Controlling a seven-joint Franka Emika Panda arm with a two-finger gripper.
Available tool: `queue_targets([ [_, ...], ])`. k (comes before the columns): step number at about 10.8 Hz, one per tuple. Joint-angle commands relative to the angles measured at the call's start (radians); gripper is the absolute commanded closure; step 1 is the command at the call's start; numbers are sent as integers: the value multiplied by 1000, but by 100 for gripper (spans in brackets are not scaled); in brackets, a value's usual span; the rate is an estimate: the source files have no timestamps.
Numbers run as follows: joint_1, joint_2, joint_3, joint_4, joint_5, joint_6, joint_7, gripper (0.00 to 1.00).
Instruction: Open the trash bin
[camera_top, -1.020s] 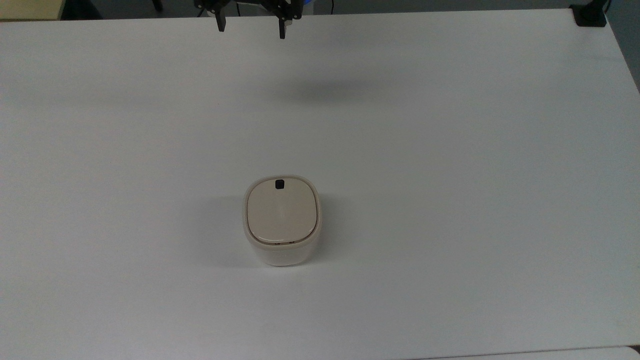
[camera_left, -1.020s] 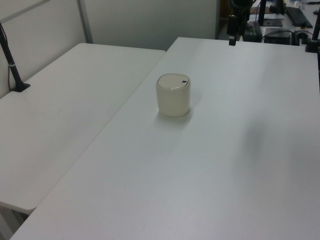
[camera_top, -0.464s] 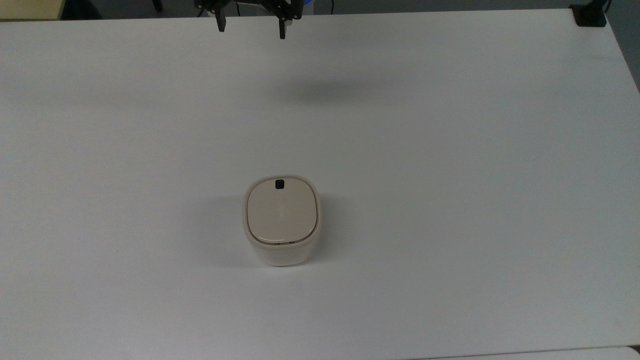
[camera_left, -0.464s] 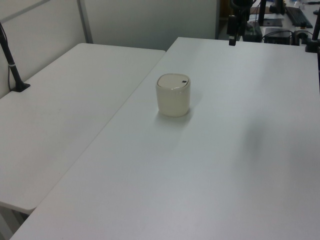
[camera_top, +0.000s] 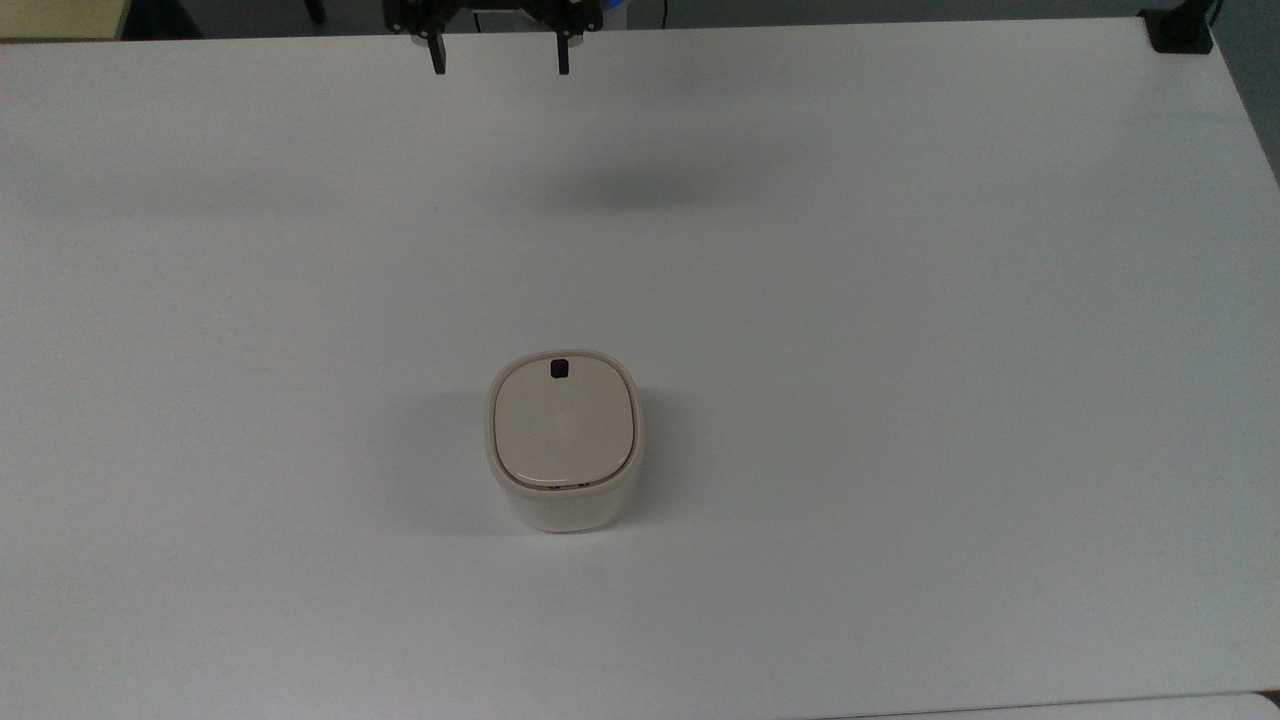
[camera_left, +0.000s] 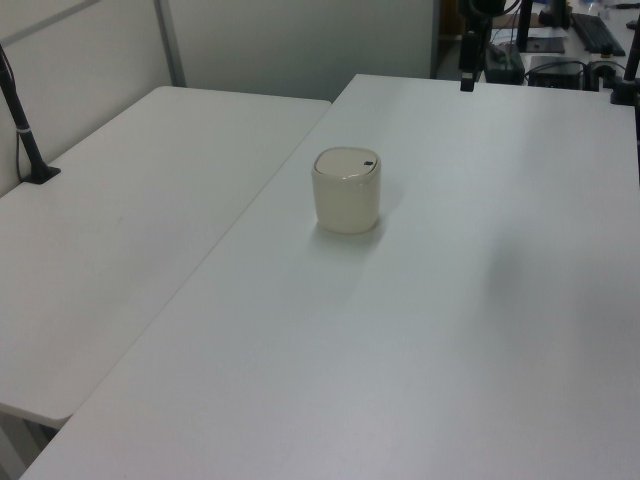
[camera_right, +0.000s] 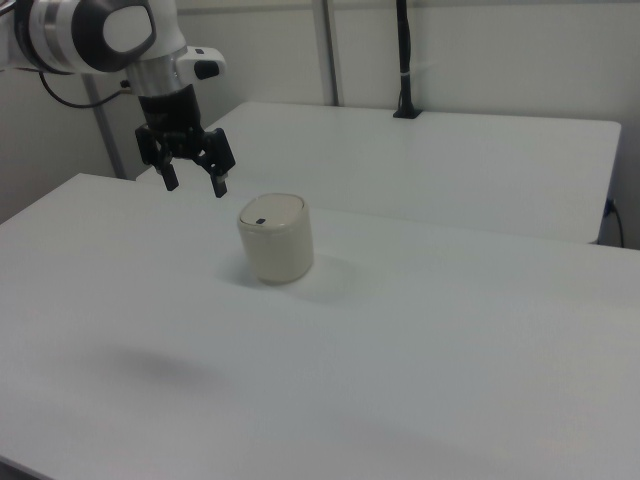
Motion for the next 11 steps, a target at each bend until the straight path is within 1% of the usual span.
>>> queue_targets([
  [1, -3, 29, -5, -3, 23, 78, -54, 10],
  [2, -3, 39, -5, -3, 25, 106, -36, 18],
  [3, 1, 53, -5, -1, 28, 129, 16, 27],
  [5, 7, 81, 4, -1, 28, 195, 186, 45],
  [6, 15, 91, 8, -1, 28, 224, 266, 61],
  [7, 21, 104, 8, -1, 28, 256, 337, 73],
  [8, 21, 113, 8, -1, 40, 288, 403, 85],
  [9, 20, 125, 8, -1, 55, 331, 463, 96],
  [10, 18, 133, 7, -1, 75, 386, 524, 100],
  [11, 18, 140, 7, -1, 78, 422, 579, 100],
])
